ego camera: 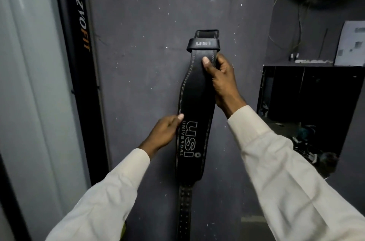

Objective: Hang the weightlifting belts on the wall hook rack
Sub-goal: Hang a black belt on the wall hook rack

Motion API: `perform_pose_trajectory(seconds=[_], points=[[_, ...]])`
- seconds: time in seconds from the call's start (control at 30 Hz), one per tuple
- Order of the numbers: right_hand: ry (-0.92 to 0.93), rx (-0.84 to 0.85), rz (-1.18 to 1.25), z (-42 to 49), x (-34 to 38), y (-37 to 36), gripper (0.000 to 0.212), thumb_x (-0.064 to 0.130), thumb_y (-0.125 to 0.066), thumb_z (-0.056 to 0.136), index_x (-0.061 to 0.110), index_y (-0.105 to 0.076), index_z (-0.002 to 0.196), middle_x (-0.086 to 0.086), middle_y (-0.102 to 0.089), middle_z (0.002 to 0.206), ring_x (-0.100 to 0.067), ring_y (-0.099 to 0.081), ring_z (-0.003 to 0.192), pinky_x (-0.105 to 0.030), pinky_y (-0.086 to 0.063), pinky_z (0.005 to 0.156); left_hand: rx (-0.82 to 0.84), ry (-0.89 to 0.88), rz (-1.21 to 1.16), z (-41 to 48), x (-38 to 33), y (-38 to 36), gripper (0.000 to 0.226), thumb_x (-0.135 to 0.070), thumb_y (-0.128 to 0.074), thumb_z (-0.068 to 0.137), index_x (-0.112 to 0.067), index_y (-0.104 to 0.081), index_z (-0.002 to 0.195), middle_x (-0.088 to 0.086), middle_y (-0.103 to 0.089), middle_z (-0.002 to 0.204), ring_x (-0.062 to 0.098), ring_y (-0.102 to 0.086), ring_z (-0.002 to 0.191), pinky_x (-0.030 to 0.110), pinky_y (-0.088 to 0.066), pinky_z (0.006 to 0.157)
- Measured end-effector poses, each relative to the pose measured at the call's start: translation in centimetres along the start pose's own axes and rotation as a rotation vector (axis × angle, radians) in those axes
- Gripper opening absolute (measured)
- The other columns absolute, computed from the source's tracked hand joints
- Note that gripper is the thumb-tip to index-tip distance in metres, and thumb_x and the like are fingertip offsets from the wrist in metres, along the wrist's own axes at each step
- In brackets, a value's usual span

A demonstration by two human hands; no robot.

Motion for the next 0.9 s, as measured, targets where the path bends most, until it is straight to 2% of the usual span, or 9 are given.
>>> perform_pose_trajectory(seconds=[0.1,0.17,0.23,0.33,0.4,0.53,0.63,0.8,0.9], points=[[-0.02,0.013,0.014,-0.7,-0.7,-0.1,0.024,0.003,-0.056,0.098,-0.003,-0.058,0.12,-0.007,-0.071,0.098,-0.012,-0.07,0.085,-0.027,-0.057,0.076,-0.106,-0.07,-0.25,1.8,-5.5,0.7,0.048,-0.044,-0.035,0.105,-0.014,-0.068,0.087,-0.006,-0.07,0.089,0.003,-0.066,0.084,0.03,-0.054,0.082],[-0.051,0.03,0.014,-1.5,-1.3,-0.1,0.027,0.004,-0.056,0.098,-0.007,-0.057,0.123,-0.013,-0.072,0.104,-0.017,-0.071,0.09,-0.029,-0.058,0.078,-0.157,-0.052,-0.426,3.0,-7.8,1.3,0.05,-0.045,-0.033,0.106,-0.012,-0.07,0.113,0.005,-0.073,0.114,0.016,-0.069,0.108,0.034,-0.054,0.099],[-0.089,0.069,0.007,-2.7,-2.5,-0.2,0.032,0.005,-0.057,0.098,-0.007,-0.055,0.127,-0.023,-0.068,0.118,-0.026,-0.069,0.1,-0.036,-0.059,0.086,-0.206,-0.008,-0.594,4.5,-9.7,2.3,0.058,-0.05,-0.033,0.104,-0.006,-0.071,0.114,0.017,-0.074,0.112,0.029,-0.072,0.104,0.042,-0.057,0.095],[-0.138,0.121,-0.019,-5.0,-4.4,-0.5,0.033,0.008,-0.059,0.098,-0.007,-0.054,0.128,-0.022,-0.067,0.117,-0.027,-0.066,0.102,-0.038,-0.057,0.09,-0.21,0.075,-0.84,6.9,-11.7,3.2,0.058,-0.051,-0.043,0.101,0.0,-0.069,0.099,0.021,-0.073,0.091,0.031,-0.073,0.074,0.042,-0.061,0.073],[-0.175,0.173,-0.047,-6.3,-5.4,-0.8,0.03,0.009,-0.059,0.098,-0.004,-0.057,0.125,-0.02,-0.068,0.116,-0.027,-0.066,0.104,-0.04,-0.056,0.094,-0.285,0.07,-0.817,7.5,-11.8,4.1,0.039,-0.033,-0.057,0.099,0.004,-0.067,0.099,0.019,-0.07,0.081,0.025,-0.069,0.061,0.035,-0.06,0.062],[-0.313,0.11,-0.139,-6.0,-5.9,1.2,0.034,0.041,-0.057,0.098,0.009,-0.068,0.103,-0.004,-0.071,0.092,-0.017,-0.066,0.085,-0.028,-0.057,0.075,-0.36,-0.001,-0.628,6.7,-9.6,4.2,0.048,-0.026,-0.064,0.089,0.004,-0.057,0.126,0.021,-0.068,0.119,0.033,-0.066,0.108,0.046,-0.053,0.098],[-0.324,-0.02,-0.19,-3.3,-4.4,3.2,0.056,0.061,-0.053,0.092,0.011,-0.066,0.112,-0.004,-0.072,0.103,-0.019,-0.07,0.094,-0.031,-0.059,0.079,-0.305,-0.062,-0.532,5.3,-9.9,3.1,0.035,-0.023,-0.059,0.096,-0.007,-0.057,0.127,0.014,-0.067,0.121,0.028,-0.065,0.11,0.04,-0.053,0.095],[-0.241,0.018,-0.171,0.0,-2.4,0.9,0.027,0.011,-0.055,0.101,0.005,-0.057,0.127,-0.011,-0.069,0.109,-0.014,-0.069,0.092,-0.022,-0.058,0.074,-0.177,-0.02,-0.621,5.3,-9.2,0.9,0.036,-0.023,-0.051,0.103,-0.007,-0.049,0.134,0.013,-0.066,0.126,0.018,-0.068,0.102,0.024,-0.055,0.078],[-0.201,-0.007,-0.141,-0.3,-2.6,0.6,0.054,-0.006,-0.057,0.094,0.011,-0.044,0.144,-0.017,-0.064,0.126,-0.021,-0.065,0.111,-0.027,-0.057,0.088,-0.204,0.002,-0.631,5.7,-8.9,2.2,0.045,-0.035,-0.048,0.102,-0.014,-0.045,0.142,0.013,-0.062,0.133,0.018,-0.066,0.111,0.03,-0.056,0.09]])
Point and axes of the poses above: each hand's wrist, its own z-axis towards the middle knuckle, its own y-axis out of the back of the hand, x = y × z, the point moved 10 cm from there along z, towards the middle knuckle
